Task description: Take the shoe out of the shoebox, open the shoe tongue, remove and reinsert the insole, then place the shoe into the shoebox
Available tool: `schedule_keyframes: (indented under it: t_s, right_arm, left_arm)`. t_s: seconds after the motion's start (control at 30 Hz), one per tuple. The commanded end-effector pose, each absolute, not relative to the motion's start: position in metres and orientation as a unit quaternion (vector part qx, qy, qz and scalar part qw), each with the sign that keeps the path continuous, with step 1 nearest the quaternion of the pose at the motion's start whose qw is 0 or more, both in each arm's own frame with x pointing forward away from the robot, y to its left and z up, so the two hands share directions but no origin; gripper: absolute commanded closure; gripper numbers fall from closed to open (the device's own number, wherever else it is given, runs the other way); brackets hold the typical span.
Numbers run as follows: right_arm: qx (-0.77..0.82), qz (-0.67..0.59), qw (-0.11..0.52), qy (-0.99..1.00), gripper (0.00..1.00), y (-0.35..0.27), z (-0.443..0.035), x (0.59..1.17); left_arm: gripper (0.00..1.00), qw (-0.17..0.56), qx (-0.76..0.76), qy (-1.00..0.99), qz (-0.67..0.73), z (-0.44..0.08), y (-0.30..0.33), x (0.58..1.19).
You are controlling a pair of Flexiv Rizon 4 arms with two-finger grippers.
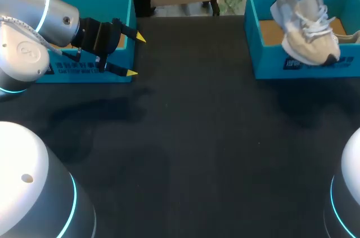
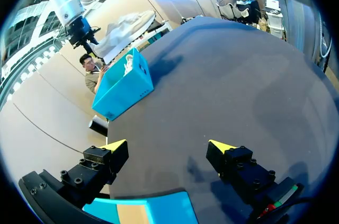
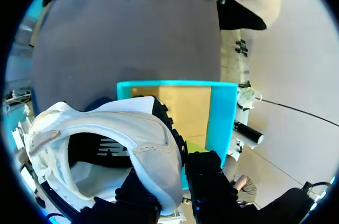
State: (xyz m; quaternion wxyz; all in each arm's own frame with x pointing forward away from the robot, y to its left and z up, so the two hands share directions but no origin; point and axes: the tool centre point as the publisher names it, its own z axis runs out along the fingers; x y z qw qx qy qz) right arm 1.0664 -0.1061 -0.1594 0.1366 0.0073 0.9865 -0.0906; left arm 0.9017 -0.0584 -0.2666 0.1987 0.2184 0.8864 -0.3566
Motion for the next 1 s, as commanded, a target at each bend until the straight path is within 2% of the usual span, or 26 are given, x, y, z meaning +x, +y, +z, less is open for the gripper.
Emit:
schedule_keyframes:
  t_s: [0.03,0.27,1.0]
  right_arm:
    - [-0.003,-0.086,0.124,0.989,1.0,-0.122,-0.163,1.081]
    - [0.009,-0.094,0.156,0.983,1.0,-0.146,-0.159,1.099]
    - [0.007,-0.093,0.158,0.983,1.0,-0.149,-0.159,1.101]
  left_arm:
    - [0.0,0.199,0.218,0.887,-0.356,-0.266,-0.058,0.901]
    - [0.0,0.199,0.218,0.887,-0.356,-0.266,-0.058,0.901]
    - [0.0,0.199,0.218,0.887,-0.356,-0.266,-0.058,0.901]
